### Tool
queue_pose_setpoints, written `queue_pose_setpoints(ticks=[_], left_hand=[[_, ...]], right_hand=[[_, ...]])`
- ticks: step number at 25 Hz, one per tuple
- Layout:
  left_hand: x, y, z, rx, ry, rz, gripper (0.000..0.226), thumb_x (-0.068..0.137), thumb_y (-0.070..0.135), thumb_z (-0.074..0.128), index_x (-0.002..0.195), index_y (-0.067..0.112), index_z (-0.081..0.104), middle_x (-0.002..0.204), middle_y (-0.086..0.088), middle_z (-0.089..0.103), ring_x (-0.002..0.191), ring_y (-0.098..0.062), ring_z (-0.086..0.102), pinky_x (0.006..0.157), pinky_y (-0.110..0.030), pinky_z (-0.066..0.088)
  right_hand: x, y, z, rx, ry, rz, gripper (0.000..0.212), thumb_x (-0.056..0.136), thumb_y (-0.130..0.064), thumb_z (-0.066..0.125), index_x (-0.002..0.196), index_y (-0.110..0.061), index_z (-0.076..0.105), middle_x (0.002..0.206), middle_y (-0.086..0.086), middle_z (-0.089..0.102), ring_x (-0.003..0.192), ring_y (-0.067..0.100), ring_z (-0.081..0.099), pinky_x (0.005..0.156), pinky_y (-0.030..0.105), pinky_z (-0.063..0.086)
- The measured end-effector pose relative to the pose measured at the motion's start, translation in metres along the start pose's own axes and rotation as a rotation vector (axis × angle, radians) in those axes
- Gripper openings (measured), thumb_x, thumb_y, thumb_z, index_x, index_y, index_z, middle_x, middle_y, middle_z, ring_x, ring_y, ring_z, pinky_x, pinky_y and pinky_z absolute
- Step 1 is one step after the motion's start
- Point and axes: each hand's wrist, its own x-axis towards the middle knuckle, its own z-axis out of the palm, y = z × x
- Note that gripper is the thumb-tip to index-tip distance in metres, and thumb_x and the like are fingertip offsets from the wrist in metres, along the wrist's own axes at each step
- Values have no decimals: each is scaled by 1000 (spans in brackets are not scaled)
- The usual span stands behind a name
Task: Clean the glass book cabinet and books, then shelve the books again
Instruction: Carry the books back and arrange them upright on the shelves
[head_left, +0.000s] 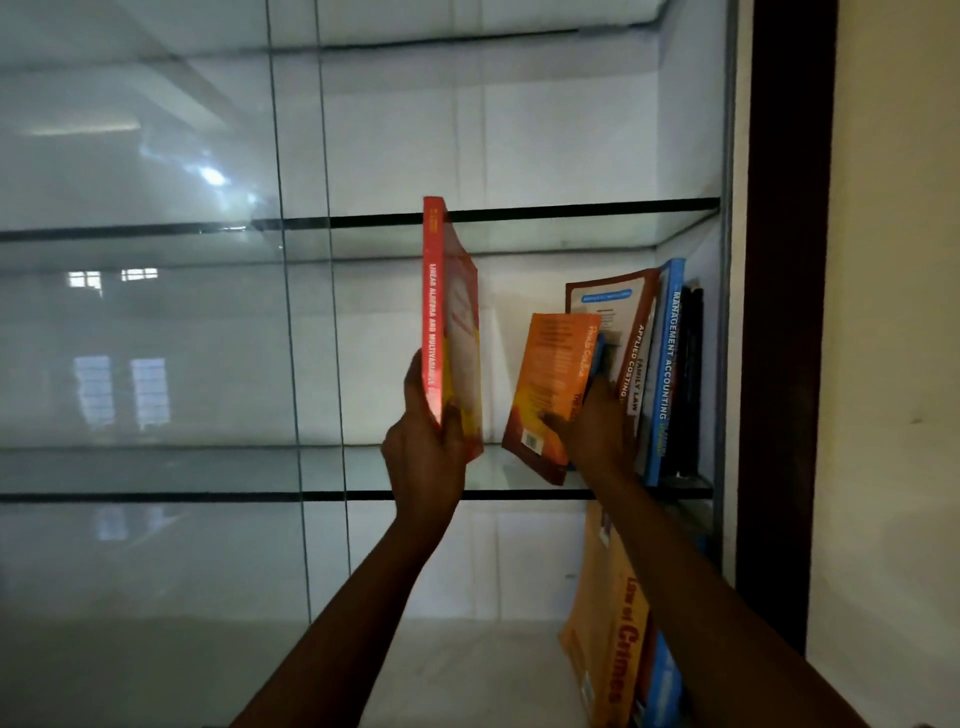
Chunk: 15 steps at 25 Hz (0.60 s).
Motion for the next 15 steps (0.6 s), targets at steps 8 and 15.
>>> queue_pose_setpoints(ticks=[8, 15], left_hand=[[-7, -44, 76, 169, -133, 43, 63, 94, 13, 53, 148, 18, 22, 133, -15, 53, 109, -33, 60, 84, -47, 52], [-12, -38, 94, -15, -301, -4, 62, 99, 23, 44, 149, 29, 9, 146, -5, 32, 128, -13, 35, 104, -40, 41]], right_hand=[[11, -5, -18, -144, -250, -66, 40, 84, -16, 67, 119, 1, 55, 119, 18, 60, 103, 29, 61, 78, 19, 50], [16, -1, -5, -114, -95, 26, 27, 91, -23, 59, 69, -9, 52, 87, 16, 66, 69, 22, 58, 48, 21, 38]])
